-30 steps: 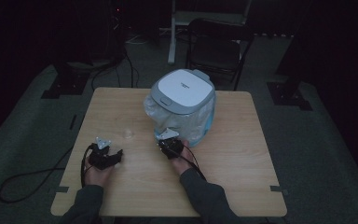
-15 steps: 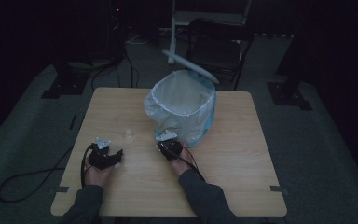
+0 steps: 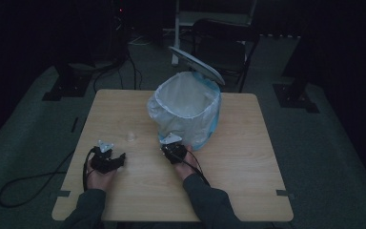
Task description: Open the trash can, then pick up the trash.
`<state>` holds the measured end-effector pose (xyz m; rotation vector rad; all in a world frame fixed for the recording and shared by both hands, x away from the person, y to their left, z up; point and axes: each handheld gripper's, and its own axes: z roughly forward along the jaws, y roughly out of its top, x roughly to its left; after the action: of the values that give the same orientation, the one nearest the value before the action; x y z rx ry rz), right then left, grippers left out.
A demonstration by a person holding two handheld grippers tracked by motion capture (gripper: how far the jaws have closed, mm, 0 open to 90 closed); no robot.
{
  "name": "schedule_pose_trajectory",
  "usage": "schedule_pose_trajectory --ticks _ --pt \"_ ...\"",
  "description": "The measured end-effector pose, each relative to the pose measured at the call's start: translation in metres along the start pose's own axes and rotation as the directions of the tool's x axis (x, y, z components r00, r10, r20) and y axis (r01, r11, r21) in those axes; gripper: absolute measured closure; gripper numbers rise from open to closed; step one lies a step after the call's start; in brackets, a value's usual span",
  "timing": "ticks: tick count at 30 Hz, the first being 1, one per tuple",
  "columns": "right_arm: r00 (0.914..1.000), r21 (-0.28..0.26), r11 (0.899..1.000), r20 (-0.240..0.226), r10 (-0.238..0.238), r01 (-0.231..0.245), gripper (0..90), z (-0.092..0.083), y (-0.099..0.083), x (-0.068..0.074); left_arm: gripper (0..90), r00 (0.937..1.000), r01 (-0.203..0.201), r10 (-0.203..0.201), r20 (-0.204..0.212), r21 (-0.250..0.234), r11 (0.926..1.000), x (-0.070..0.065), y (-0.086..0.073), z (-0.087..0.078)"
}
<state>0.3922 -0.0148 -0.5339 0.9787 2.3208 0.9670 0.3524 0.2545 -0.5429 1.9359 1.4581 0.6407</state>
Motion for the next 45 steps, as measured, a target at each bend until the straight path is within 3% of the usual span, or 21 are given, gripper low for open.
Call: schedule_pose_trajectory --ticks 8,20,26,31,38,45 --pt "1.0000 -0.006 1.000 -0.005 -0.001 0.001 90.0 0.000 0.000 -0.001 53.1 0.9996 -0.014 0.014 0.024 0.004 0.9999 -0.002 0.000 -0.003" --pt "1.0000 -0.014 1.000 -0.006 0.005 -0.005 90.0 0.000 -0.002 -0.001 55.2 0.9981 0.019 -0.020 0.059 0.010 0.9998 0.001 0.002 -0.006" --pt "1.0000 -0.014 1.000 -0.004 0.002 -0.002 90.0 0.000 -0.002 -0.001 56.8 0.9940 0.036 -0.034 0.104 -0.018 0.9992 0.003 0.011 -0.015" --pt "1.0000 -0.014 1.000 -0.006 0.002 -0.002 90.0 0.000 -0.002 -0.001 57.1 0.9936 0.035 -0.032 0.109 -0.030 0.9989 0.003 0.018 -0.018" --pt "0.9999 -0.015 1.000 -0.009 0.013 -0.013 90.0 0.000 -0.002 -0.001 56.5 0.9924 0.031 -0.021 0.122 -0.081 0.9962 0.004 0.051 -0.025" --pt "0.9999 -0.018 1.000 -0.008 0.012 -0.012 90.0 0.000 -0.002 -0.001 55.5 0.9916 0.053 -0.037 0.124 -0.125 0.9907 0.008 0.075 -0.031"
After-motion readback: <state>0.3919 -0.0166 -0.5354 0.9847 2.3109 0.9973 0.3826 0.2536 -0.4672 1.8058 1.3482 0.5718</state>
